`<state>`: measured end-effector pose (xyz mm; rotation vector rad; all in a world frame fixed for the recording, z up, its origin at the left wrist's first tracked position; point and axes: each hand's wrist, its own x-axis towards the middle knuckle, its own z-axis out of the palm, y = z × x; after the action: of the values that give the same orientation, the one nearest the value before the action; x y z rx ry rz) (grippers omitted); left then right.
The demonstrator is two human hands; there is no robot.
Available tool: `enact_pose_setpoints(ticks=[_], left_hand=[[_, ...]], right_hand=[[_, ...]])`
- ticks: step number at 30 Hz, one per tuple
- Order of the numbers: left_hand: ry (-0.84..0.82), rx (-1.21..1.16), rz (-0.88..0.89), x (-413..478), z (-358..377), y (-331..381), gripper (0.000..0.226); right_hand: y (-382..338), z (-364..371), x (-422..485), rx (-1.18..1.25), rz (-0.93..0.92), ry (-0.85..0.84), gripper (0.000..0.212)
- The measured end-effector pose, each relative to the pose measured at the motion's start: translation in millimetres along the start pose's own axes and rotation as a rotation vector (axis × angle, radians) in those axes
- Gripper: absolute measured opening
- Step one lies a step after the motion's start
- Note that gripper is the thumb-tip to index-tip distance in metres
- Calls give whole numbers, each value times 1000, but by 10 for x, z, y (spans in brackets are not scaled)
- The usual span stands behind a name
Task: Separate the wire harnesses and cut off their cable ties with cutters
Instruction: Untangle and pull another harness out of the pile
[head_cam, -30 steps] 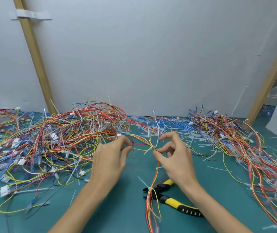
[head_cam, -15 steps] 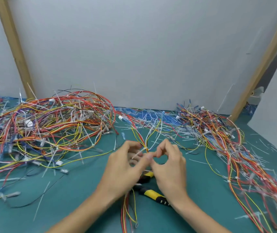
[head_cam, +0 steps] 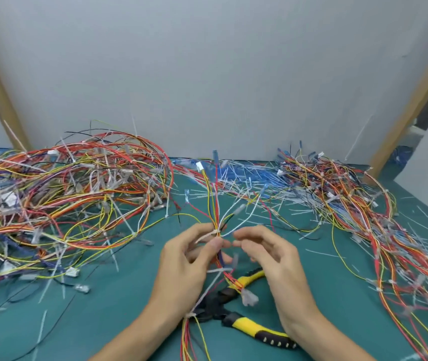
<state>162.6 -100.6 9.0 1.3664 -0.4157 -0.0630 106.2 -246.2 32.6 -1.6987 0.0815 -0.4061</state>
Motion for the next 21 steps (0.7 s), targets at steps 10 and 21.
enact_pose_setpoints(ticks=[10,21], left_hand=[[-126,-84,-61,-23,16,9,27],[-270,-12,-199,29,-78,85,36]], right_hand=[[80,-28,31,127,42,-19,20],[105,-103,79,187,76,101,16]])
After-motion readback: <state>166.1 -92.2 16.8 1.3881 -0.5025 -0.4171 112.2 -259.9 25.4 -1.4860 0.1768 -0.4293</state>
